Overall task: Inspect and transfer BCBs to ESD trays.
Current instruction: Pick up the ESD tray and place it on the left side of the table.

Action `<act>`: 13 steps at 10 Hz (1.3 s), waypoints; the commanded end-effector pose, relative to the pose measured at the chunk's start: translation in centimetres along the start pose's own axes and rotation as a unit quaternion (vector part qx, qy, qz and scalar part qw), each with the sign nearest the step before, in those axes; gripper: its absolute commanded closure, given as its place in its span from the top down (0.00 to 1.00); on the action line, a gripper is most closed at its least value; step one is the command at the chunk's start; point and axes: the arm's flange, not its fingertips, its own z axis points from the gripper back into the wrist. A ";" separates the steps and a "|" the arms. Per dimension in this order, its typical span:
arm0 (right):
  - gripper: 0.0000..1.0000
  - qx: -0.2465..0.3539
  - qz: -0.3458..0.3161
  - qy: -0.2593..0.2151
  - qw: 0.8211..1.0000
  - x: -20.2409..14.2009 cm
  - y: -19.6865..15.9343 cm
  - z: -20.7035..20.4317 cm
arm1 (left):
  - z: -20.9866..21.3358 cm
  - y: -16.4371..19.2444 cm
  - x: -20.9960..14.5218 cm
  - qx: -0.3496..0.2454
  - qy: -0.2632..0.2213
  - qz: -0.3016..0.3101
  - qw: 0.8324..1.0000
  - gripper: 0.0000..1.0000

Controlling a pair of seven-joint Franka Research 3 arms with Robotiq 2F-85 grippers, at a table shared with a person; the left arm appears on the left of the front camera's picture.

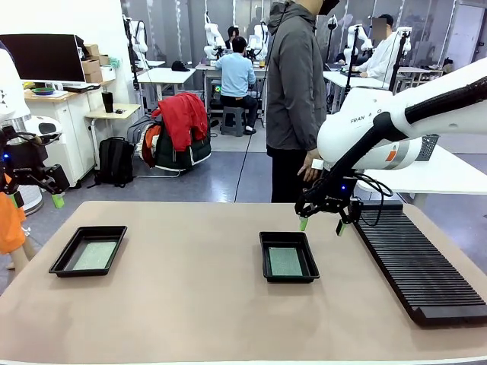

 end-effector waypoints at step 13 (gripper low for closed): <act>1.00 0.113 0.022 -0.018 0.993 -1.6 -5.8 3.5 | 4.0 -7.1 -3.3 -0.054 -0.033 -0.026 0.998 1.00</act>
